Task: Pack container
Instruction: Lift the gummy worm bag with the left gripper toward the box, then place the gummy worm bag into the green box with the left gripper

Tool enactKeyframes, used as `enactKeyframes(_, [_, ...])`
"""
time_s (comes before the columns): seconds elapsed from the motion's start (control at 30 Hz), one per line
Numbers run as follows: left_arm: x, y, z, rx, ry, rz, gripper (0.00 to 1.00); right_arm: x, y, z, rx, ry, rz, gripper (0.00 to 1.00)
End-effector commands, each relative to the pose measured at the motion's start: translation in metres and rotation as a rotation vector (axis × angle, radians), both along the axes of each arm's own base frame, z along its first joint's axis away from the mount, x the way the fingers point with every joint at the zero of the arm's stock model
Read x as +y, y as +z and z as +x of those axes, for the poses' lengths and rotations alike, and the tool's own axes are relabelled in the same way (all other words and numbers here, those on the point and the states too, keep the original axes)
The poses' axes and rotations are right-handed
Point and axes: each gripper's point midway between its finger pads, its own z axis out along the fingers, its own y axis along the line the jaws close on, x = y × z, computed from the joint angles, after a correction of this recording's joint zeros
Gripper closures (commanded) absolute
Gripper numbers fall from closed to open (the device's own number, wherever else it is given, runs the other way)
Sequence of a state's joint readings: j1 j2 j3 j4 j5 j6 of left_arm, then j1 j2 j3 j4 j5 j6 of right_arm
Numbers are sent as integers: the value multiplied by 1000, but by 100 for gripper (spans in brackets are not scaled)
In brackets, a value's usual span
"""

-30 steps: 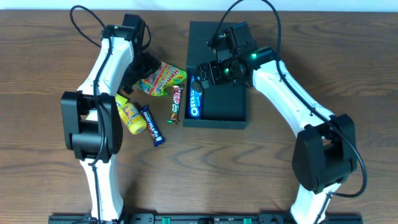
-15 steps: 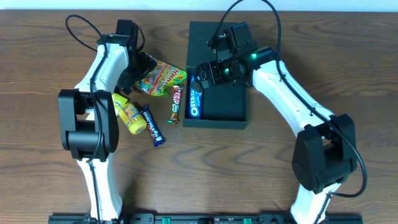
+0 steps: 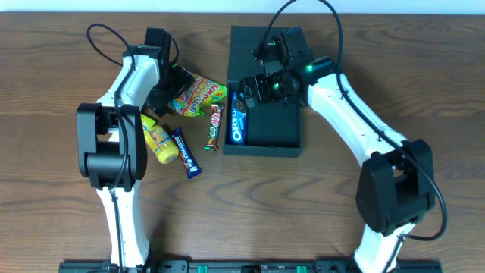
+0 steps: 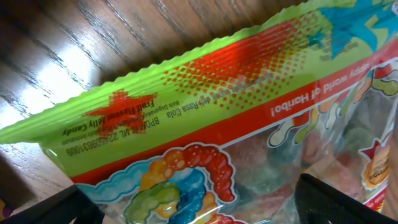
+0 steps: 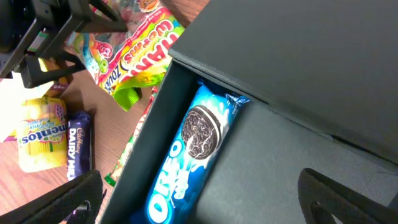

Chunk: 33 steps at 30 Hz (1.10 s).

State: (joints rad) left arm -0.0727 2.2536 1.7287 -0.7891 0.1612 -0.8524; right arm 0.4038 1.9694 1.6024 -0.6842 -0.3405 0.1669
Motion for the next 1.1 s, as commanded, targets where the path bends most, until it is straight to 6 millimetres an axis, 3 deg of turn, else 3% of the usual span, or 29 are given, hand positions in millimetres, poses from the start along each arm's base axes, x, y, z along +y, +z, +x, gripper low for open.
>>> enactKeyframes(0.0, [2, -31, -8, 59, 10, 6, 6, -1, 19, 5, -49, 8, 11, 1])
enactKeyframes(0.13, [2, -36, -9, 70, 11, 7, 43, -1, 19, 5, -47, 8, 10, 1])
enactKeyframes(0.23, [3, -36, -9, 70, 11, 11, 61, -1, 18, 5, -47, 8, 9, 1])
enactKeyframes(0.27, [3, -36, -9, 70, 11, 11, 72, -1, 19, 5, -47, 8, 10, 1])
enactKeyframes(0.37, [4, -36, -9, 69, 7, 11, 83, -1, 19, 5, -47, 8, 10, 1])
enactKeyframes(0.5, [3, -28, -2, 50, -1, -4, 87, -8, 18, 8, -45, -7, 9, 1])
enactKeyframes(0.63, [3, 0, 19, -34, -70, 13, 88, -29, 19, 17, -30, -73, 14, 1])
enactKeyframes(0.83, [-1, 77, 58, -245, -240, 88, 89, -76, 32, 33, -42, -177, 27, 1])
enactKeyframes(1.07, [-36, 153, 69, -433, -410, 127, 89, -111, 57, 42, -99, -248, 31, 1])
